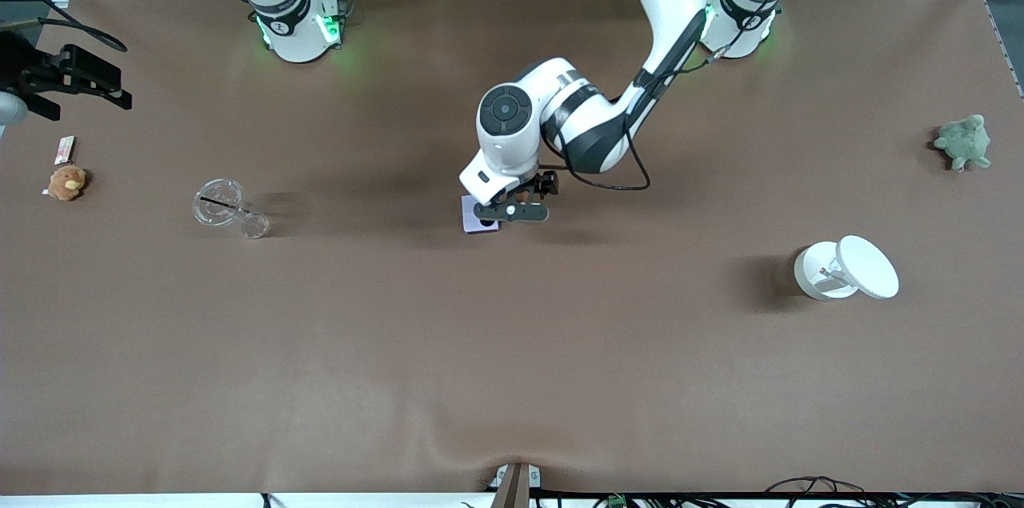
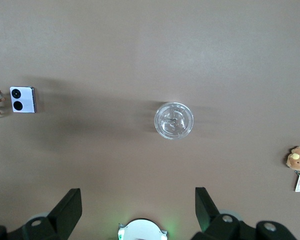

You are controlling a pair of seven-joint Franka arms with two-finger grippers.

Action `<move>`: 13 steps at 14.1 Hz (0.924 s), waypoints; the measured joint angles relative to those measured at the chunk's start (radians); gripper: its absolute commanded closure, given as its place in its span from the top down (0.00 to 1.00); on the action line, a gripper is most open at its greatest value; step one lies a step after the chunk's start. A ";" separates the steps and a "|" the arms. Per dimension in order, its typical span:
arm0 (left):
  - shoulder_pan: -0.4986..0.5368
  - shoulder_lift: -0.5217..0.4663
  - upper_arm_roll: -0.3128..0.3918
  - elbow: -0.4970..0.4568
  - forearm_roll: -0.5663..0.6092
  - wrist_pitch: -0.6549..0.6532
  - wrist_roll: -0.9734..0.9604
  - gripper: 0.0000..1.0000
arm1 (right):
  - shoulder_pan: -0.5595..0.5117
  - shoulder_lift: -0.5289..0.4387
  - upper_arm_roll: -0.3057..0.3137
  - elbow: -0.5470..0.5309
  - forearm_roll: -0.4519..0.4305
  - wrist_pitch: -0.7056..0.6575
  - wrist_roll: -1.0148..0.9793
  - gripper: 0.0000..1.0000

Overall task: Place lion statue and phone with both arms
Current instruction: 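Lower the left gripper and close it on the lion statue, then lift the lion with the left gripper while the right gripper nears the glass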

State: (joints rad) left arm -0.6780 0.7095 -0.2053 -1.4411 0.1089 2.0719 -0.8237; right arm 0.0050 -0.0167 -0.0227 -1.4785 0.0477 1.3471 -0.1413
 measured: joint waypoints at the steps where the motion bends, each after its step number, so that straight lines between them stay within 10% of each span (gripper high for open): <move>1: 0.000 0.008 0.002 0.000 0.000 0.003 0.000 1.00 | 0.000 0.000 0.000 0.000 0.000 0.000 0.000 1.00; 7: -0.001 0.074 0.002 -0.001 0.000 0.010 0.000 1.00 | 0.000 0.002 -0.001 -0.001 -0.001 0.000 0.000 1.00; 10: -0.005 0.090 0.001 -0.001 0.000 0.022 0.000 0.05 | 0.003 0.002 0.002 -0.001 0.000 0.000 0.000 1.00; 13: -0.010 0.094 0.000 -0.001 0.000 0.022 0.000 0.00 | 0.019 0.003 0.002 -0.001 0.000 -0.027 0.000 1.00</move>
State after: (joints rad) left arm -0.6884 0.8037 -0.2051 -1.4419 0.1093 2.0941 -0.8237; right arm 0.0238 -0.0141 -0.0203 -1.4796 0.0474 1.3204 -0.1413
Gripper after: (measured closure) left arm 0.374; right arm 0.000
